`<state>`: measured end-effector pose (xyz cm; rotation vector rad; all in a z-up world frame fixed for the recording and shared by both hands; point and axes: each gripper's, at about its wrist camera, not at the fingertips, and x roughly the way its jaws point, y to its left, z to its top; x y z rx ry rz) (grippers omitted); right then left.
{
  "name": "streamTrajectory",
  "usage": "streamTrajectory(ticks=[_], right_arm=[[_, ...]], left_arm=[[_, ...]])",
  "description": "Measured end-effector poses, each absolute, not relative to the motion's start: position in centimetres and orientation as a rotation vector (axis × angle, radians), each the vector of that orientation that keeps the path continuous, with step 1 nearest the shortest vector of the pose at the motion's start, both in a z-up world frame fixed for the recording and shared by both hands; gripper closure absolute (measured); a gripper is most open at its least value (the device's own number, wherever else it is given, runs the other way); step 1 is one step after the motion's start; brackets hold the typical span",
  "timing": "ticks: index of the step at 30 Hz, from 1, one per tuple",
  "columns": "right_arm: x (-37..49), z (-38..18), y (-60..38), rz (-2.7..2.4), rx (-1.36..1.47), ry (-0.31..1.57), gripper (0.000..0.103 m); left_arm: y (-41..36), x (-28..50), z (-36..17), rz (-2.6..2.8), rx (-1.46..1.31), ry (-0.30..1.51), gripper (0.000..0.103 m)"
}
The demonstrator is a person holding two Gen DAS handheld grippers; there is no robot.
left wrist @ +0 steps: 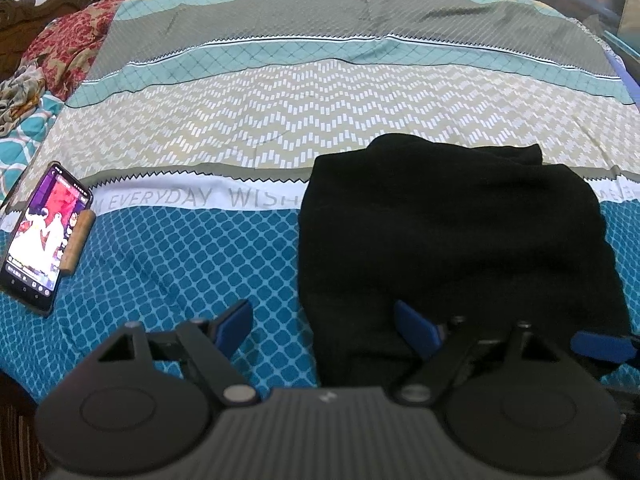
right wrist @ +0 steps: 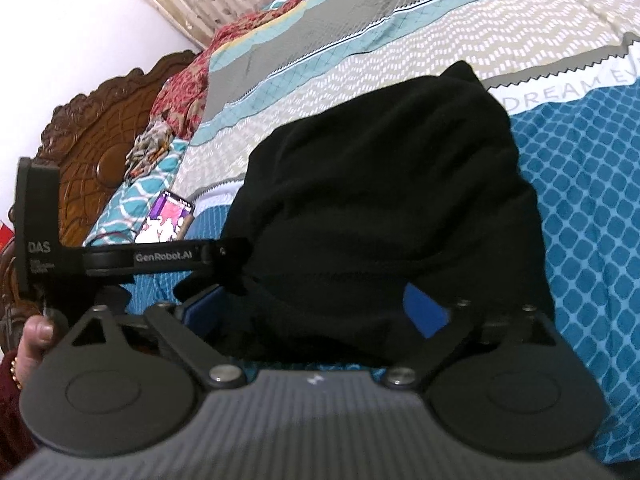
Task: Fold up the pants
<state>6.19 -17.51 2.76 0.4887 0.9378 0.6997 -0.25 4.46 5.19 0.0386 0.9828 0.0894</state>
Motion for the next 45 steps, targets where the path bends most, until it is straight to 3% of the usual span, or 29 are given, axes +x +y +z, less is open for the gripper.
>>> streamTrajectory(ticks=[5, 12, 25, 38, 45], right_arm=[[6.3, 2.8, -17.6, 0.697, 0.474, 0.942, 0.004], [5.9, 3.2, -17.5, 0.676, 0.445, 0.941, 0.004], [5.3, 5.6, -17.7, 0.568, 0.401, 0.788, 0.004], [5.6, 4.7, -18.2, 0.468, 0.417, 0.840, 0.005], [5.7, 4.3, -18.3, 0.454, 0.405, 0.869, 0.017]], left_arm=[[4.5, -1.2, 5.9, 0.076, 0.044, 0.959, 0.022], [4.4, -1.9, 6.4, 0.084, 0.075, 0.924, 0.012], [5.2, -2.8, 7.1, 0.099, 0.076, 0.884, 0.000], [5.5, -2.4, 6.1, 0.120, 0.061, 0.920, 0.000], [5.6, -2.1, 5.9, 0.124, 0.059, 0.924, 0.000]])
